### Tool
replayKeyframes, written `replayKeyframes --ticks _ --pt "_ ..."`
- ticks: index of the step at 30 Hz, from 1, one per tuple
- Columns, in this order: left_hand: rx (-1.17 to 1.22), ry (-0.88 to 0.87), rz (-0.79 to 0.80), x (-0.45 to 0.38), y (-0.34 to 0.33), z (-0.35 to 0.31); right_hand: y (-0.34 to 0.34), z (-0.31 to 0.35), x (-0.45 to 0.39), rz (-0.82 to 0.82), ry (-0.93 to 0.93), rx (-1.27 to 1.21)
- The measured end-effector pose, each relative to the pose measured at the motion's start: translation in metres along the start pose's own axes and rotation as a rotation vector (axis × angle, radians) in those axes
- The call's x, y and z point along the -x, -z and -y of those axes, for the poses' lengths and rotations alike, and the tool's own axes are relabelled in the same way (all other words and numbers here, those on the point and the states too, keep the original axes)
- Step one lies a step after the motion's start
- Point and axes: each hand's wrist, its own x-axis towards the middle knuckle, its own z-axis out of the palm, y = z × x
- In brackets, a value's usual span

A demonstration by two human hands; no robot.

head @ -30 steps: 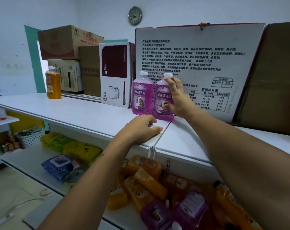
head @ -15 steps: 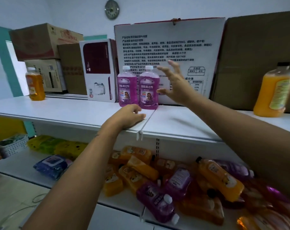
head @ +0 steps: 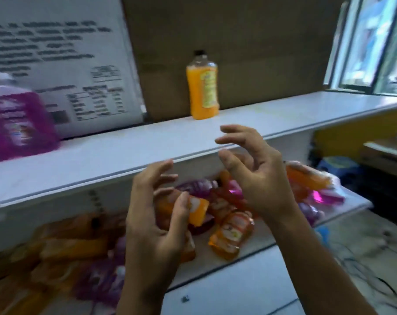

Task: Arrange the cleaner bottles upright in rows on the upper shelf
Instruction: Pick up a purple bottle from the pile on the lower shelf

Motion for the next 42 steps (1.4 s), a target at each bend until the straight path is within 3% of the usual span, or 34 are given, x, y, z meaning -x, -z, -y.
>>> replayKeyframes --ticks 6,11,15,21,26,35,39,42 --pt "0.426 0.282 0.059 0.0 -0.097 -0.002 0.099 -0.048 0.042 -0.284 -0.197 0.117" --pt "0.514 0.419 0.113 0.007 -0.185 0.002 0.164 -0.09 0.07 -0.398 -0.388 0.11" --pt "0.478 0.497 0.137 0.011 -0.257 0.011 0.22 -0.127 0.081 -0.407 -0.54 0.123" --pt "0.379 0.622 0.139 0.021 -0.363 0.032 0.307 -0.176 0.073 -0.404 -0.623 0.117" --pt "0.162 0.659 0.317 0.037 -0.431 0.048 0.354 -0.213 0.067 -0.406 -0.699 0.13" --pt "-0.202 0.684 0.663 0.063 -0.486 0.092 0.372 -0.269 0.062 -0.357 -0.865 0.134" --pt "-0.243 0.72 0.708 0.067 -0.495 0.118 0.361 -0.302 0.036 -0.314 -0.948 0.098" --pt "-0.242 0.705 0.672 0.067 -0.502 0.128 0.355 -0.333 0.017 -0.223 -0.965 0.214"
